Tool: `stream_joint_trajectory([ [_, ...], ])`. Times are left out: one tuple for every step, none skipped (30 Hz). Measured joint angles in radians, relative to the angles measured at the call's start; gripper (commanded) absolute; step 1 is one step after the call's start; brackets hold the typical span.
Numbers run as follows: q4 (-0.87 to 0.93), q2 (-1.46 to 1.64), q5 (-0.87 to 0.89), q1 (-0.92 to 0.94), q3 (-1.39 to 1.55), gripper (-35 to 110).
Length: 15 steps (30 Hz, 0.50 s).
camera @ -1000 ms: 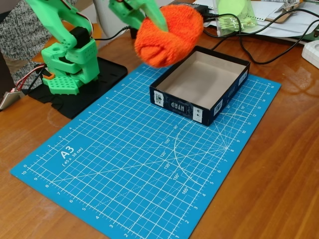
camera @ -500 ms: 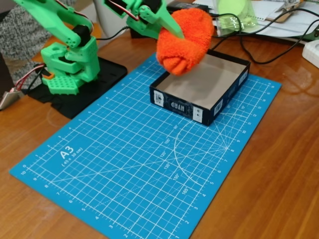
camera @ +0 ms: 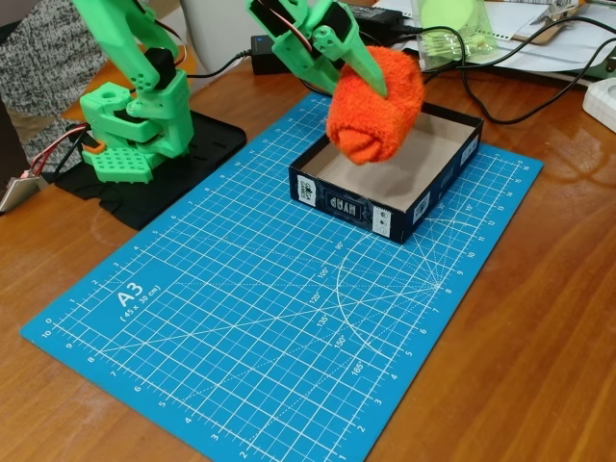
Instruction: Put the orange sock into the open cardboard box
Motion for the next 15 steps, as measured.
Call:
stream_joint_trajectory([
  [0.005, 0.0, -0.011, 0.0, -0.003, 33],
  [0.006, -0.002, -0.017, -0.009, -0.003, 36],
  [0.005, 0.0, -0.023, -0.014, -0.003, 39],
  [0.005, 0.0, -0.026, -0.014, -0.003, 46],
  [0.005, 0.0, -0.025, -0.009, -0.003, 53],
  [-0.003, 0.0, -0.025, -0.003, -0.003, 54],
  [-0.008, 0.0, -0.025, -0.002, -0.003, 56],
  [-0.009, 0.003, -0.023, -0.002, -0.002, 56],
  [-0.018, 0.006, -0.023, -0.002, 0.008, 56],
  [-0.025, 0.006, -0.025, -0.005, 0.008, 56],
  [-0.025, 0.012, -0.025, -0.005, 0.017, 56],
  [-0.026, 0.018, -0.025, 0.002, 0.02, 53],
  [-0.028, 0.031, -0.025, 0.011, 0.034, 52],
  [-0.028, 0.046, -0.026, 0.02, 0.051, 50],
  [-0.028, 0.061, -0.029, 0.032, 0.069, 47],
])
